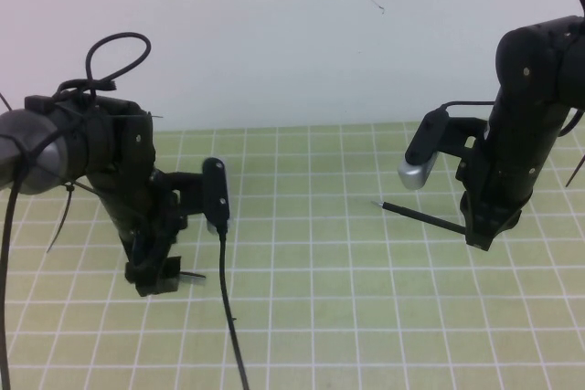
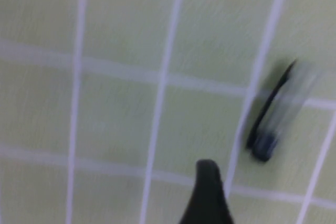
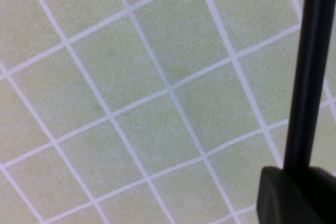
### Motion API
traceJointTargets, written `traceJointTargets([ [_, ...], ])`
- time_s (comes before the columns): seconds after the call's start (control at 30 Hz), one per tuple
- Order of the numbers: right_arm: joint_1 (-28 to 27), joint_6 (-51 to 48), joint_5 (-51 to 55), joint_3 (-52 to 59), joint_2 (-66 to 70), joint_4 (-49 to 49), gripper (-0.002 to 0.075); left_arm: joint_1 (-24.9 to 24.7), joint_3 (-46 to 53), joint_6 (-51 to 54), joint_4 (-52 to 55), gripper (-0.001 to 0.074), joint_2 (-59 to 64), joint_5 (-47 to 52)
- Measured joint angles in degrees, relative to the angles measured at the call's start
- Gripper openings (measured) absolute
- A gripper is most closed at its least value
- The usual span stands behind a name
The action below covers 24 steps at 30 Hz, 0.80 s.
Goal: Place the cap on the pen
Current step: Put the cap on the pen
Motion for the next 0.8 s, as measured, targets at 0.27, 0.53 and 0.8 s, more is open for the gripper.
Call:
traceJointTargets([
  [0.27,0.0,0.13,0.02,0.0,-0.1,0.0,0.0077,0.0,0.0,8.84,-0.84,0.035,0.12,-4.2],
  [0.53,0.0,0.22,0.12,0.0,-0.1,0.0,0.0077,0.0,0.0,8.84,-2.87,0.0372,0.66,-3.3],
  [0.8,0.0,0.22,0.12,0.0,-0.1,0.0,0.0077,0.0,0.0,9.08,-0.41,0.04,1.67,-4.57],
])
